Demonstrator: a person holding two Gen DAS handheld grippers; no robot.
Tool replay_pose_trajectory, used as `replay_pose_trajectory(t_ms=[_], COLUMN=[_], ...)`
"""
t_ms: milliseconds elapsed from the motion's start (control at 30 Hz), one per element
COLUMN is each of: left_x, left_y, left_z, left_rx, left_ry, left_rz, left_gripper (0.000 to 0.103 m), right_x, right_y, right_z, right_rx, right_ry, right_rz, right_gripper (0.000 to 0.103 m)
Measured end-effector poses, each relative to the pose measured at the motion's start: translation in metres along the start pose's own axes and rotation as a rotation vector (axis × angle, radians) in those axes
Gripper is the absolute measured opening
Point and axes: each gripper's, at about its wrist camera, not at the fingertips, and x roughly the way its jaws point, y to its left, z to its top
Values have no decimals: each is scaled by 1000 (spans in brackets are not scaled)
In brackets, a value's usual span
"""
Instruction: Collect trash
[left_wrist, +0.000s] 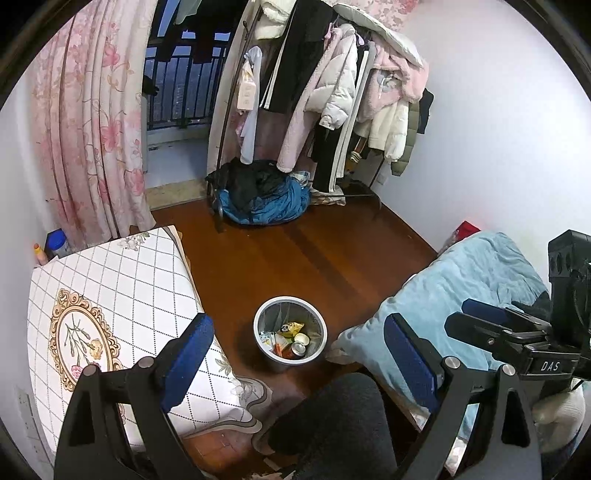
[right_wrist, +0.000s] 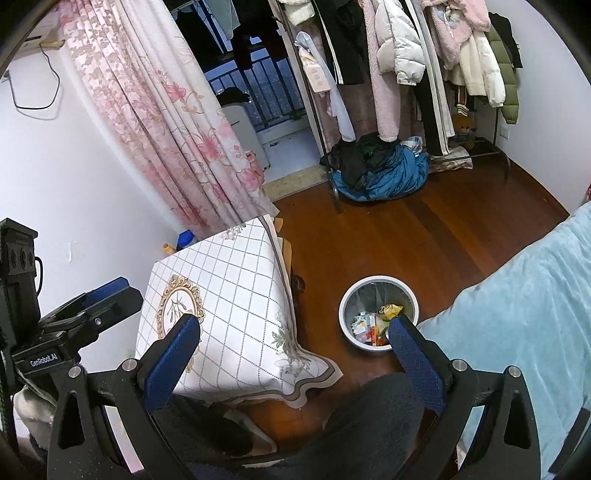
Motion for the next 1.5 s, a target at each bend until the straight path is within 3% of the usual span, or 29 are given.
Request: replay_pose_trajectory(t_ms=[167, 233, 1500], left_x=[-1, -2, 3], left_y=[-2, -3, -11], left_z=[-1, -1, -2], left_rx=[5, 8, 15], left_ry=[6, 7, 24], left_rz=[-16, -21, -61], left_gripper=[94, 103, 103], right_x=[0, 0, -14], right_y=[2, 3, -1], right_z=[-2, -1, -3], right_rx=[-6, -6, -16], right_ry=[7, 7, 18], right_rz=[-1, -1, -8], right_gripper=[103, 103, 103])
